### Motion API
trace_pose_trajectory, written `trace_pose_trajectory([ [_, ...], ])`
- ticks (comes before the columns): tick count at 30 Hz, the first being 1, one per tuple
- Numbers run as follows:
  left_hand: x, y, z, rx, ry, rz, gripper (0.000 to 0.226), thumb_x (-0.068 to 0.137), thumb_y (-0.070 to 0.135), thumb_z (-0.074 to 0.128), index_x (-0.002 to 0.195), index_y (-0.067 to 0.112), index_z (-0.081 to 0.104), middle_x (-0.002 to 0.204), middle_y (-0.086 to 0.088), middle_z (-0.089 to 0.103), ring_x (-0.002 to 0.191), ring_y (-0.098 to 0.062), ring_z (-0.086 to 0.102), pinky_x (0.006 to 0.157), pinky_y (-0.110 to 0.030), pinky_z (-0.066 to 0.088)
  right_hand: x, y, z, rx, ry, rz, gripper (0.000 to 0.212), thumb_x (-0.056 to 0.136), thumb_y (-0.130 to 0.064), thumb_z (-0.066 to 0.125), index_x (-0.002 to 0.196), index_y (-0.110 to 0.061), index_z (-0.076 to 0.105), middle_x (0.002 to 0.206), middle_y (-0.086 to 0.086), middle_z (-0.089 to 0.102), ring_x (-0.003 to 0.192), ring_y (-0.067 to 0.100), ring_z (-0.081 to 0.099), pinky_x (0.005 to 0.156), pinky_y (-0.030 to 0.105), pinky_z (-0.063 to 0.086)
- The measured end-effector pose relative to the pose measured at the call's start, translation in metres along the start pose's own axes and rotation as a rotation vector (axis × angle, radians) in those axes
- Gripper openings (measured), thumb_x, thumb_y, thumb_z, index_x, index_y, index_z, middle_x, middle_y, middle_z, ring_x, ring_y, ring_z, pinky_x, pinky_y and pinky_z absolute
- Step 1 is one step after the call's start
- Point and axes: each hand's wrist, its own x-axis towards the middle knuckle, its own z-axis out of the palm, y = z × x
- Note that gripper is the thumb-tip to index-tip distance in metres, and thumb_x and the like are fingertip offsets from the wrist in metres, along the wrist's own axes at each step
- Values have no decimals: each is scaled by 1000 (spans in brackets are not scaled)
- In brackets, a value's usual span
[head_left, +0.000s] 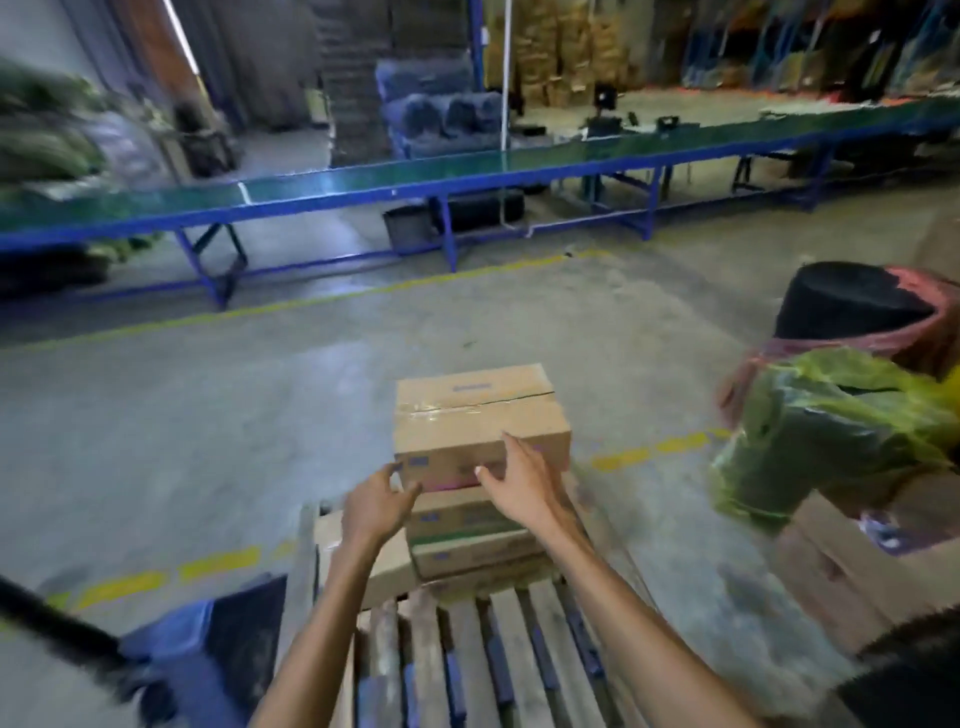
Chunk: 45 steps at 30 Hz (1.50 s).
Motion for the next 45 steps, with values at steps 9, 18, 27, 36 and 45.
trace_pose_trajectory([
  [9,-8,-223,-80,-146,54,-283,52,95,29,65,144,13,55,132,-15,68,119,-29,66,97,-36,49,-12,-145,190,96,-390,-95,54,89,-42,65,136,-19,54,130,2,65,122,27,60,89,33,49],
  [18,64,-313,-69,-254,-10,-403,57,94,37,66,147,21,53,145,-7,60,134,-27,56,110,-42,44,55,-157,299,139,-531,-19,70,94,-40,63,154,-14,39,147,3,55,134,25,52,109,35,44],
  [27,263,-388,-35,-374,-71,-561,58,98,24,66,151,15,47,151,-9,54,137,-27,51,102,-30,39,223,-134,460,163,-582,191,69,92,-36,65,154,-19,40,146,0,56,133,20,54,110,36,44],
  [36,488,-583,150,-460,-247,-842,68,99,30,65,158,18,35,158,-5,44,143,-26,43,105,-31,36,377,-20,727,148,-528,666,59,98,-31,63,152,-20,43,149,6,52,137,27,48,113,34,36],
  [45,560,-704,291,-539,-226,-935,94,75,81,64,153,35,37,148,5,55,132,-22,54,110,-44,44,416,88,855,203,-385,793,81,88,-66,62,151,-20,41,138,-2,56,126,20,52,105,35,41],
])
